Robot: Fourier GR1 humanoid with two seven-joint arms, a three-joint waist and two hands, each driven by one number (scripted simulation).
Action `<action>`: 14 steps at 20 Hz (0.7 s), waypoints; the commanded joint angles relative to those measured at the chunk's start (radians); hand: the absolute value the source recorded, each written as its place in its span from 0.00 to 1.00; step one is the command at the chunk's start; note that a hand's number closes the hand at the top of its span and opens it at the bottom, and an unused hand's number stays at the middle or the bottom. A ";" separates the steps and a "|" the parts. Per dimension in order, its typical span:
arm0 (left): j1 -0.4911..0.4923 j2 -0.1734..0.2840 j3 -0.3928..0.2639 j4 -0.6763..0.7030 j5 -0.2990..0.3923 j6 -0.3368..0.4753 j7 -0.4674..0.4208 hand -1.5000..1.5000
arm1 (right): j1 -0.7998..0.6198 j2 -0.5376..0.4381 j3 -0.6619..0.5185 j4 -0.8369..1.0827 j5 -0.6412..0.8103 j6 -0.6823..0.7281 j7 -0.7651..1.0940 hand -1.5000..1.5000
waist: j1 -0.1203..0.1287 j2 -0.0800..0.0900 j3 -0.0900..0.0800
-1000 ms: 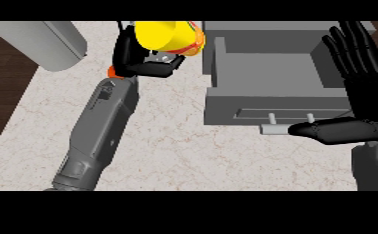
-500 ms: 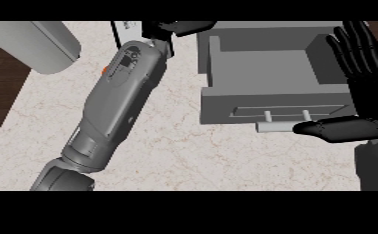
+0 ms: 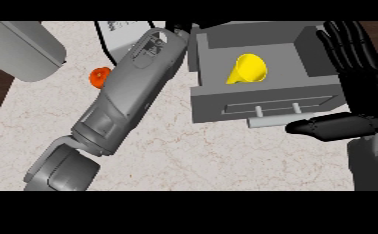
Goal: Pick up the cup, place it into the drawer and close the drawer
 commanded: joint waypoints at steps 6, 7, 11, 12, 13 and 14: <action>-0.004 0.000 -0.185 0.155 0.050 -0.080 0.073 1.00 | -0.017 0.005 0.034 -0.005 -0.006 0.031 -0.020 0.00 | -0.068 0.015 0.001; -0.020 0.000 -0.170 0.167 0.055 -0.100 0.060 1.00 | -0.053 0.005 0.022 0.014 -0.009 0.021 -0.027 0.00 | -0.071 0.025 0.001; 0.006 0.000 -0.233 0.164 0.072 -0.095 0.064 0.00 | -0.070 -0.010 0.034 0.035 -0.008 0.046 -0.024 0.00 | -0.102 0.029 0.001; 0.025 0.000 -0.243 0.149 0.082 -0.096 0.039 0.00 | -0.066 -0.008 0.036 0.042 -0.016 0.056 -0.033 0.00 | -0.109 0.030 0.001; 0.046 0.000 -0.224 0.147 0.106 -0.075 0.010 0.00 | -0.081 0.006 0.047 0.035 -0.020 0.051 -0.032 0.00 | -0.114 0.035 0.000; 0.054 0.000 -0.215 0.130 0.134 -0.080 0.008 0.00 | -0.084 -0.009 0.040 0.035 -0.055 0.083 -0.020 0.00 | -0.132 0.036 0.000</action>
